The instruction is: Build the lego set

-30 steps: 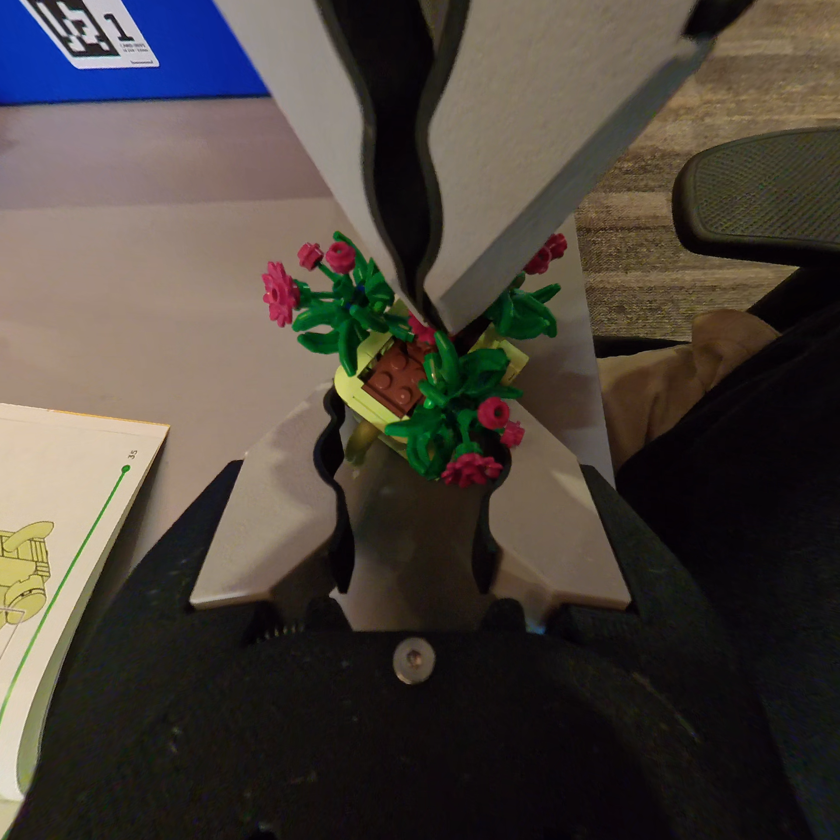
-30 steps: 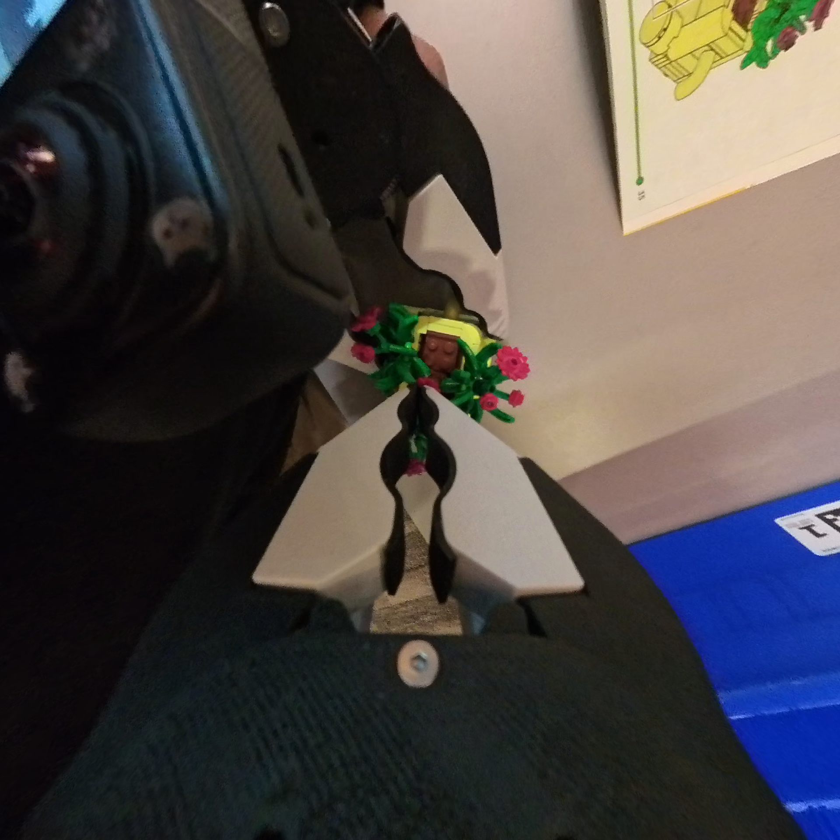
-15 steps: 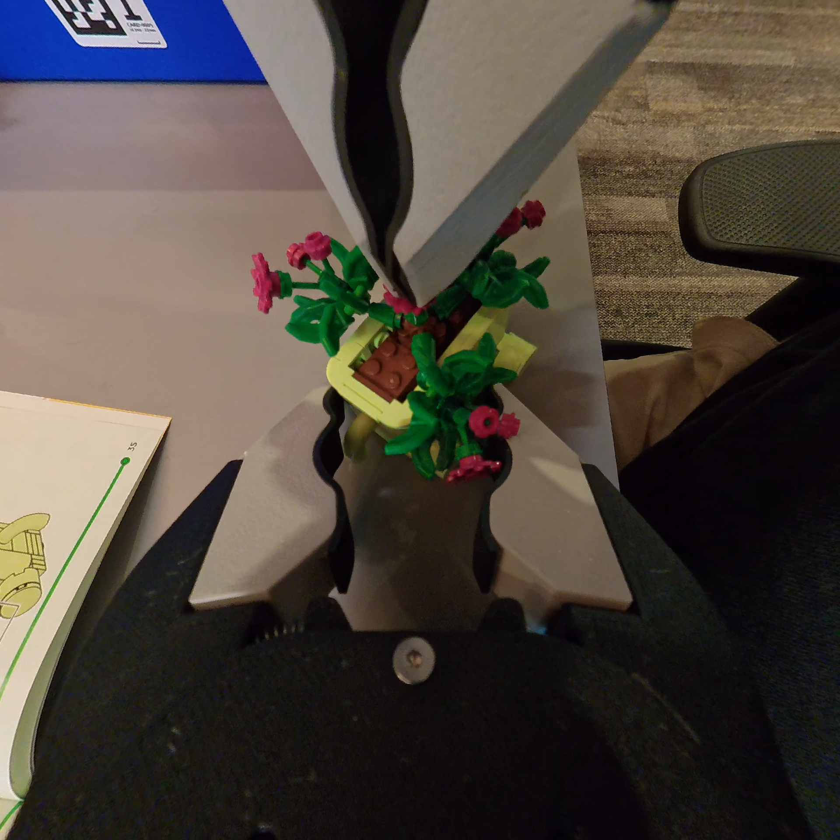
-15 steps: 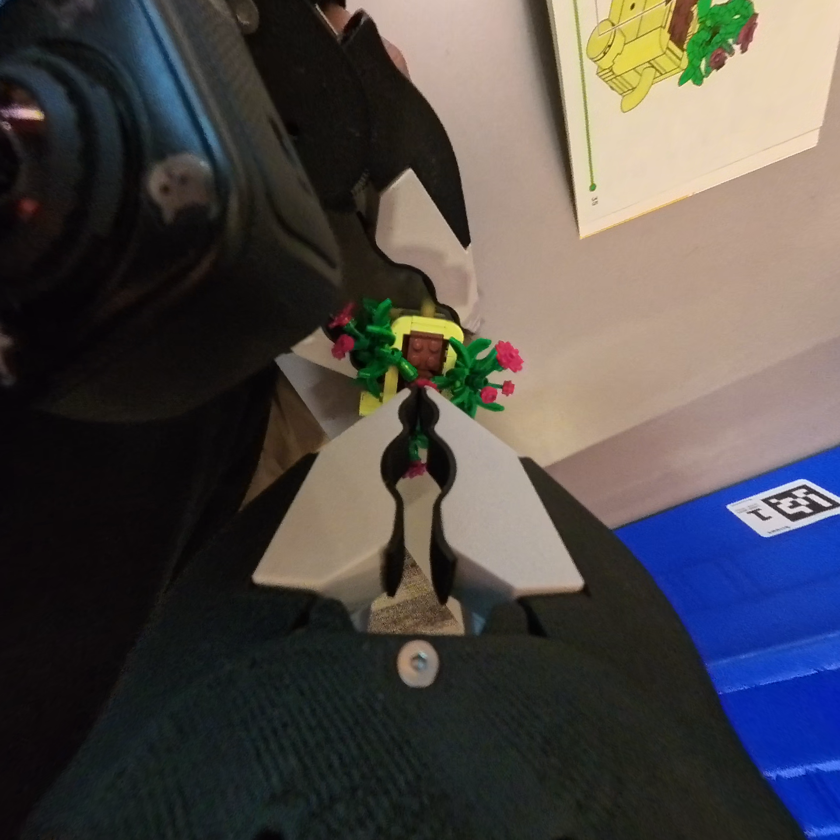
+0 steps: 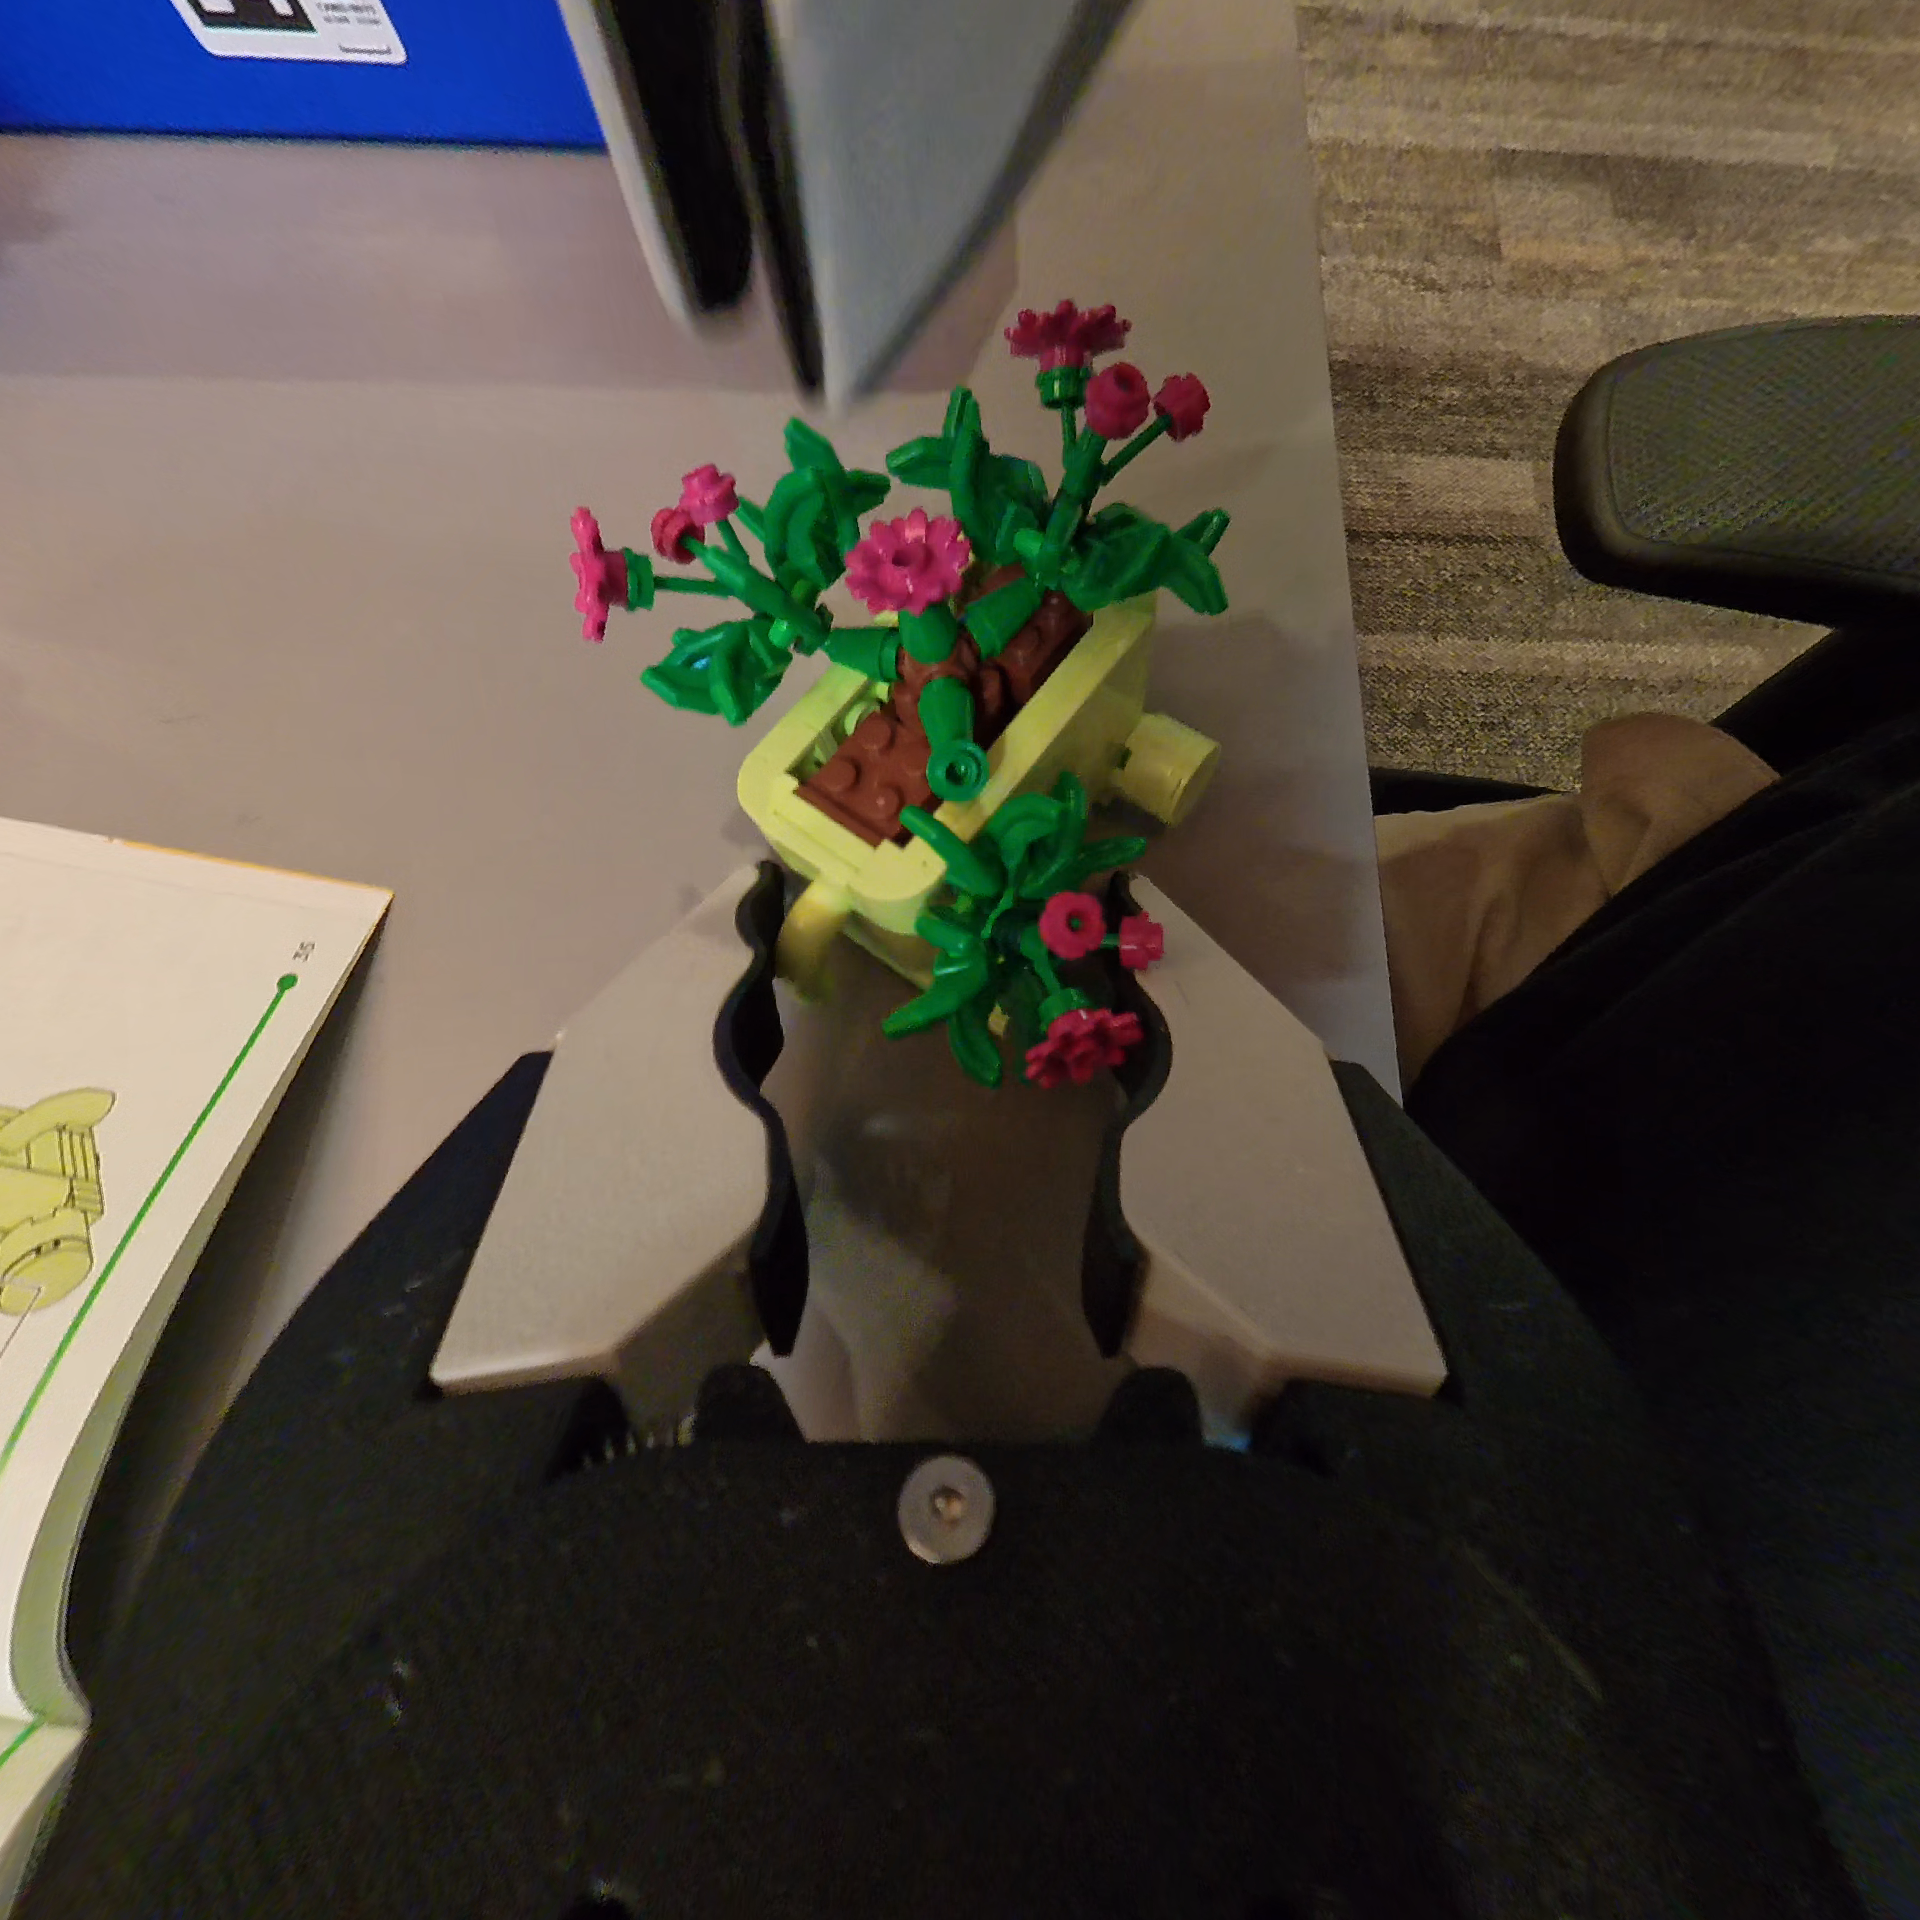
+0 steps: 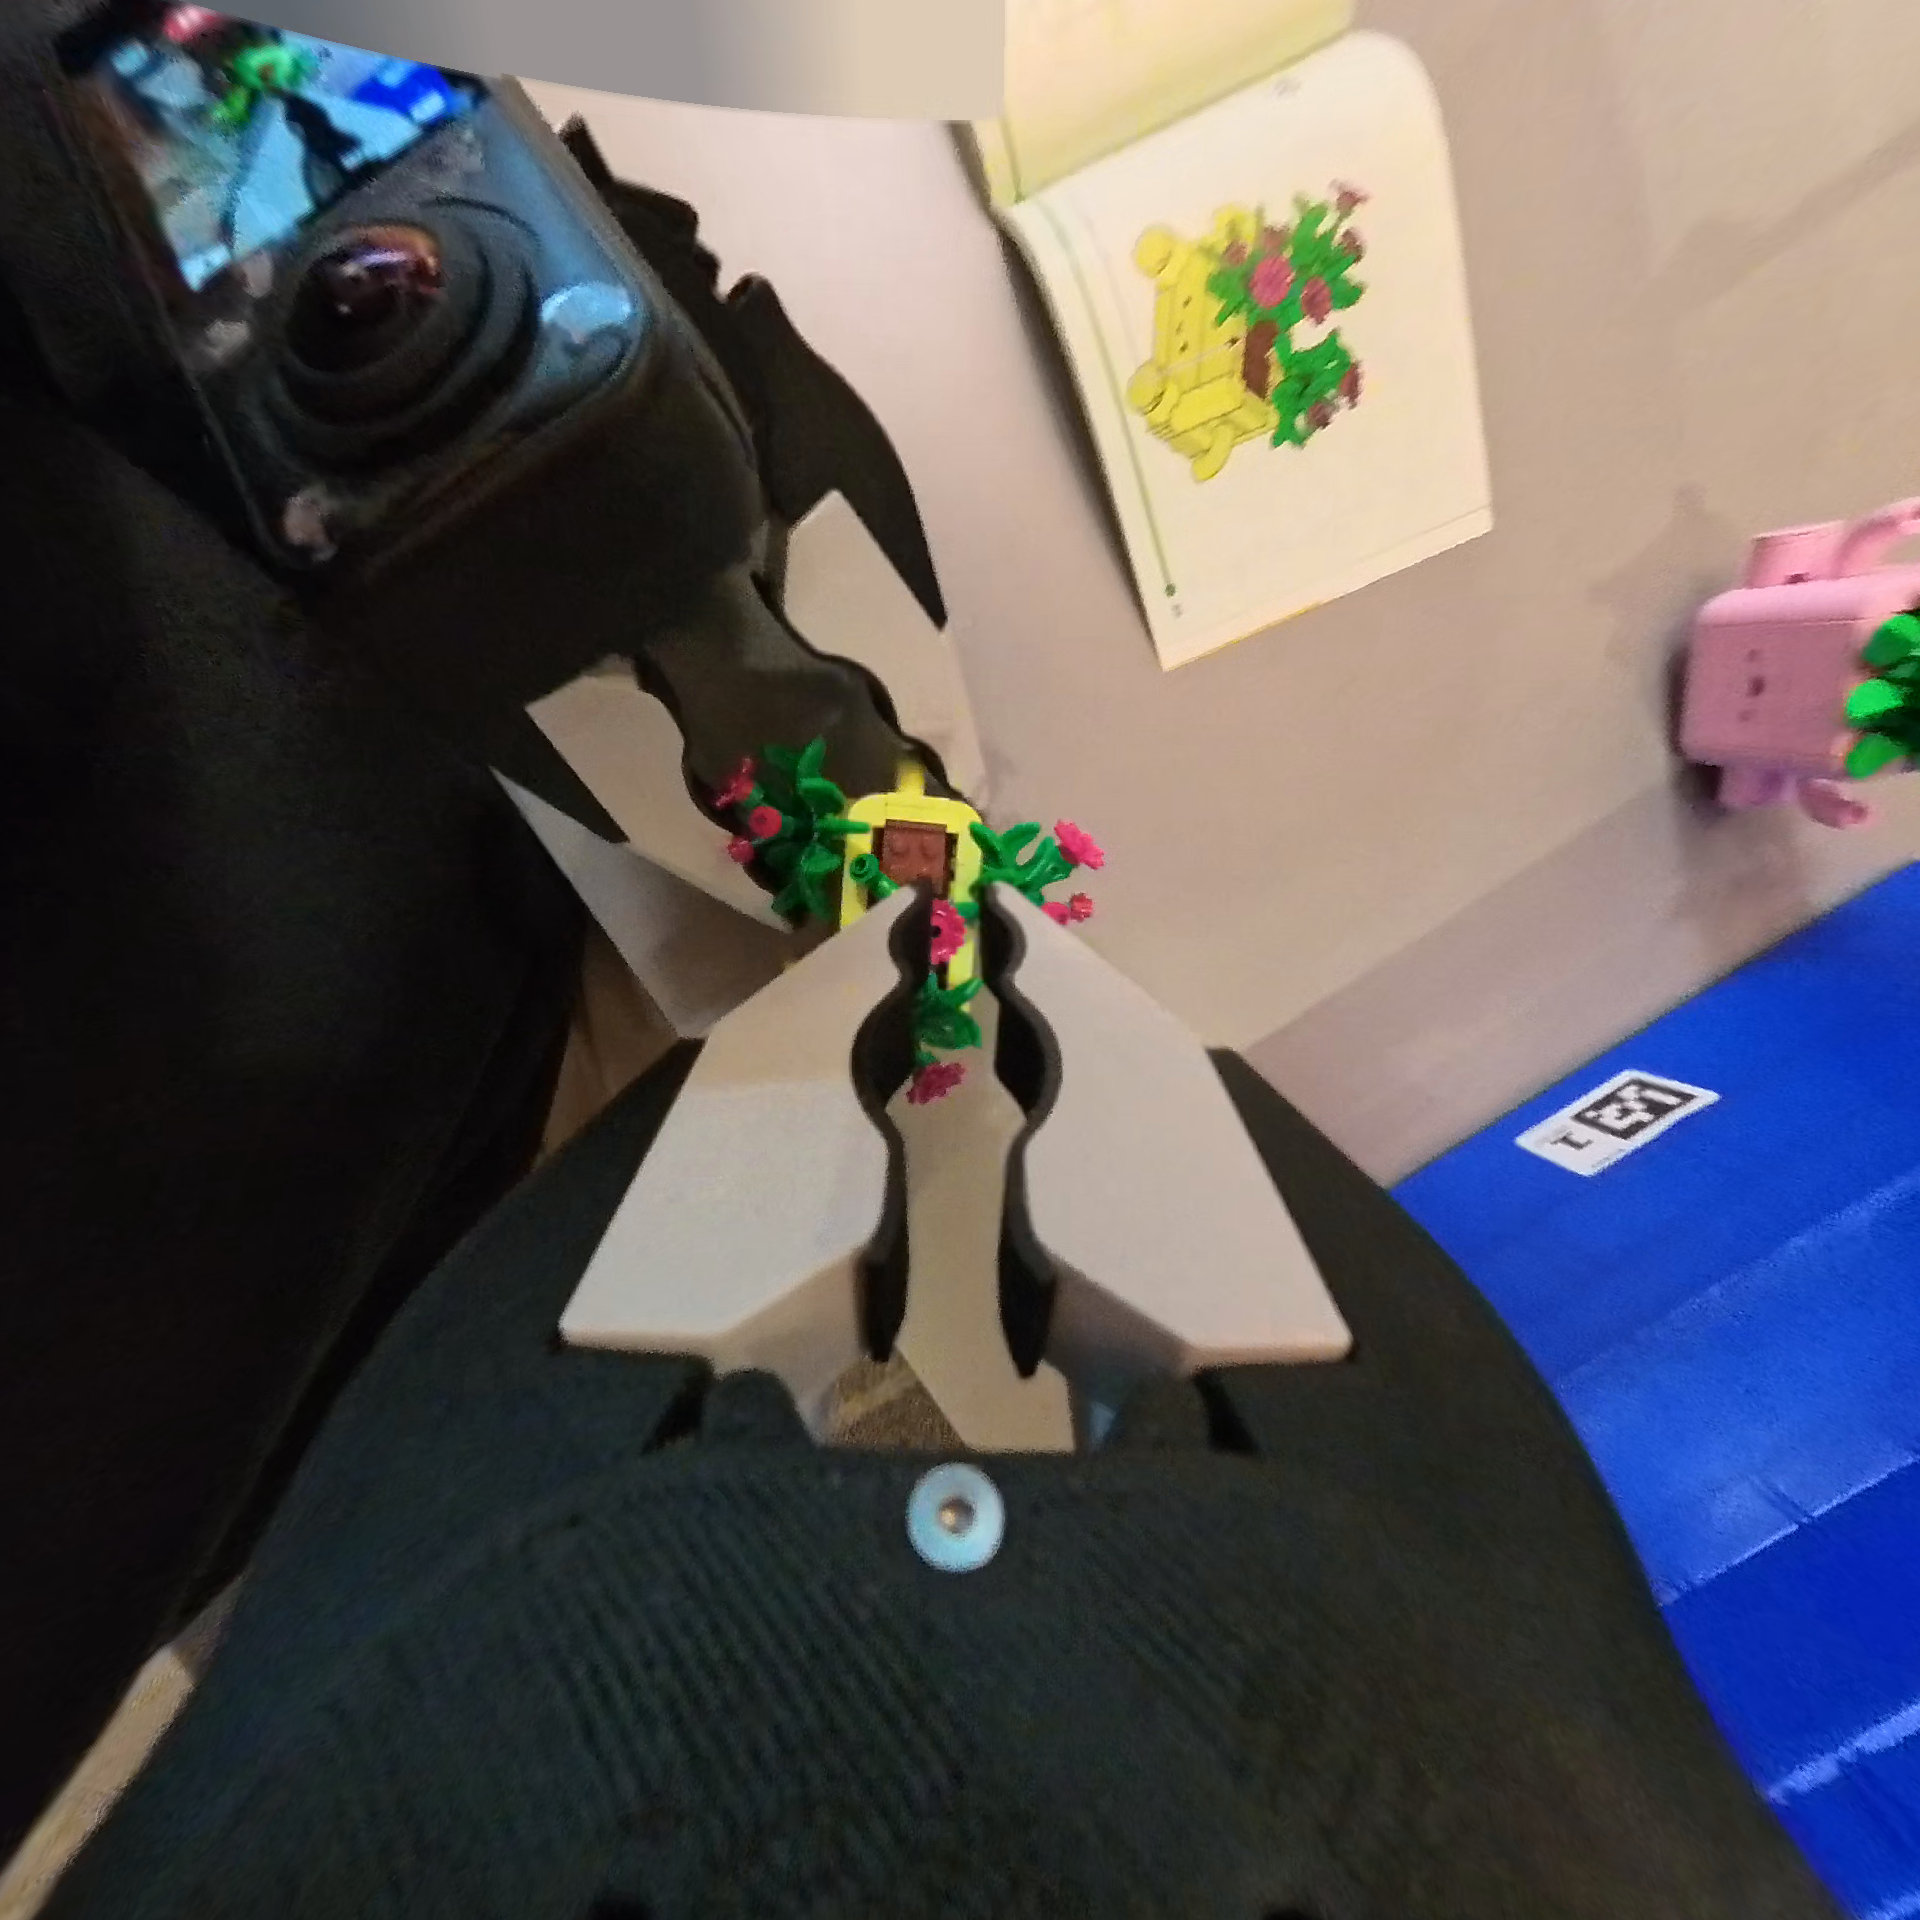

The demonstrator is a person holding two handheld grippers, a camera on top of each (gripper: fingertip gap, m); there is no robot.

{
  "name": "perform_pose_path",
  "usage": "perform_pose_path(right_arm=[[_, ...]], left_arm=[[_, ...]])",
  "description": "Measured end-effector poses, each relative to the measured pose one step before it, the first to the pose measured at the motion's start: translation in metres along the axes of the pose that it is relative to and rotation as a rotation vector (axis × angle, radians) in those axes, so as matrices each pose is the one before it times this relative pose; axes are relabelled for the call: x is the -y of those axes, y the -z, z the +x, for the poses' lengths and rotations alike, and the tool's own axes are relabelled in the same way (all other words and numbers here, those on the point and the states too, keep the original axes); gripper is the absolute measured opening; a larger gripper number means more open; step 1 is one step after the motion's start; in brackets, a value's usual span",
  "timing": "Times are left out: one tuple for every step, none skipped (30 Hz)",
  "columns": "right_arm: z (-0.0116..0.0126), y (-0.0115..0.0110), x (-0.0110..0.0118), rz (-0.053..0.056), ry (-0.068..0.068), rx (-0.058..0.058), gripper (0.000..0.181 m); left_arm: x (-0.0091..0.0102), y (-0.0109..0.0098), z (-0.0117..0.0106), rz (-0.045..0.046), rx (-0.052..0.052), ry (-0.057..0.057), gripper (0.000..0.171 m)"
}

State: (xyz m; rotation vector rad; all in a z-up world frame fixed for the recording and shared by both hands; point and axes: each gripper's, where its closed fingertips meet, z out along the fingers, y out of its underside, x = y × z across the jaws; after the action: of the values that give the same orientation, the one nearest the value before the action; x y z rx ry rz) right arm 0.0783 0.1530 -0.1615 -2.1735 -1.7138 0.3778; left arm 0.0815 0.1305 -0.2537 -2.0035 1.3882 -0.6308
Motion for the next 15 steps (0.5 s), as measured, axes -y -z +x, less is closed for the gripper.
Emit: perform_pose_path(right_arm=[[0.001, 0.00335, 0.00055, 0.024, -0.0085, -0.0156, 0.008], [0.00052, 0.00304, -0.00085, 0.0175, -0.0102, -0.0143, 0.009], [-0.00021, 0.00243, -0.00191, 0.0122, -0.0125, -0.0115, 0.01], [-0.00135, 0.00228, -0.00235, 0.0099, -0.0132, -0.007, 0.013], [-0.00217, 0.00207, -0.00269, 0.0075, -0.0123, -0.006, 0.014], [-0.00217, 0.00204, -0.00298, 0.0053, -0.011, -0.009, 0.015], [-0.00217, 0.00204, -0.00291, 0.0047, -0.0094, -0.0105, 0.015], [-0.00253, 0.00206, -0.00262, 0.006, -0.0093, -0.01, 0.015], [-0.00294, 0.00174, -0.00234, 0.0085, -0.0108, -0.0083, 0.015], [-0.003, 0.00157, -0.00235, 0.009, -0.0117, -0.0073, 0.016], [-0.00336, 0.00105, -0.00239, 0.009, -0.0121, -0.0054, 0.016], [-0.00427, 0.00039, -0.00234, 0.0102, -0.0132, -0.0007, 0.016], [-0.00505, -0.0006, -0.00241, 0.0107, -0.0143, 0.0031, 0.016], [-0.00535, -0.00164, -0.0028, 0.0111, -0.0153, 0.005, 0.016], [-0.00558, -0.00301, -0.00343, 0.0117, -0.0167, 0.0065, 0.015]], left_arm=[[-0.00086, 0.00069, -0.00026, -0.00052, 0.0036, 0.001, 0.061], [-0.00084, 0.00082, -0.00011, -0.00042, 0.0022, 0.001, 0.061], [-0.00089, 0.00088, -0.00016, -0.00032, 0.0025, 0.0014, 0.061], [-0.00097, 0.00101, -0.00044, 0.00009, 0.0032, 0.0029, 0.062], [-0.00126, 0.00133, -0.00064, 0.00034, 0.0043, 0.0047, 0.061], [-0.00153, 0.0016, -0.00059, 0.0004, 0.0053, 0.0052, 0.061], [-0.00176, 0.00198, -0.00067, 0.00045, 0.0054, 0.0039, 0.059], [-0.00206, 0.00214, -0.00097, 0.00041, 0.0069, 0.0031, 0.056], [-0.00203, 0.00247, -0.00099, 0.00118, 0.0066, 0.0058, 0.051], [-0.00222, 0.00241, -0.00126, 0.00115, 0.0059, 0.0095, 0.048], [-0.00227, 0.00258, -0.00103, 0.00063, 0.004, 0.0099, 0.047], [-0.00228, 0.00254, -0.00141, 0.00162, 0.0056, 0.0107, 0.044], [-0.00233, 0.00271, -0.00174, 0.00111, 0.0075, 0.0108, 0.042], [-0.00237, 0.00262, -0.00174, 0.00093, 0.0057, 0.0094, 0.041], [-0.00212, 0.00256, -0.00175, 0.00136, 0.0046, 0.0113, 0.041]])
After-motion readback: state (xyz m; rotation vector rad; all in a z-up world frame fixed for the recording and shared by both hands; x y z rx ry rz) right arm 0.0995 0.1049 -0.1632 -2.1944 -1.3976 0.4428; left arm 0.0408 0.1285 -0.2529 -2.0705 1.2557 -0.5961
